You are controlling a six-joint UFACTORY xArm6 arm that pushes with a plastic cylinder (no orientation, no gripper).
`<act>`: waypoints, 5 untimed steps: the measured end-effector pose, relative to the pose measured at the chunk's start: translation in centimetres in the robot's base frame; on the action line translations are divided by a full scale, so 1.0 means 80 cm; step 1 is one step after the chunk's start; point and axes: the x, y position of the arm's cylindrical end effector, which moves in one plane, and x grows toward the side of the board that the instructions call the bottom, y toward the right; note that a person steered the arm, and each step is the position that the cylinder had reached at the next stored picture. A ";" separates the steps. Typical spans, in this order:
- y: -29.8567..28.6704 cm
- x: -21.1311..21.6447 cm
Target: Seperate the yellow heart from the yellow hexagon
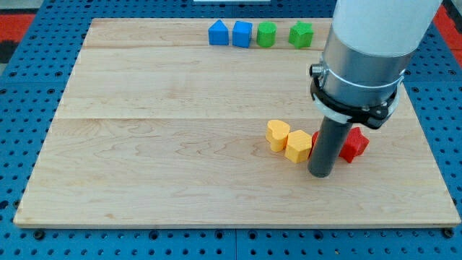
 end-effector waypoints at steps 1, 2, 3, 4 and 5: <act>-0.043 0.000; -0.058 -0.001; -0.116 -0.014; -0.169 -0.085; -0.134 -0.134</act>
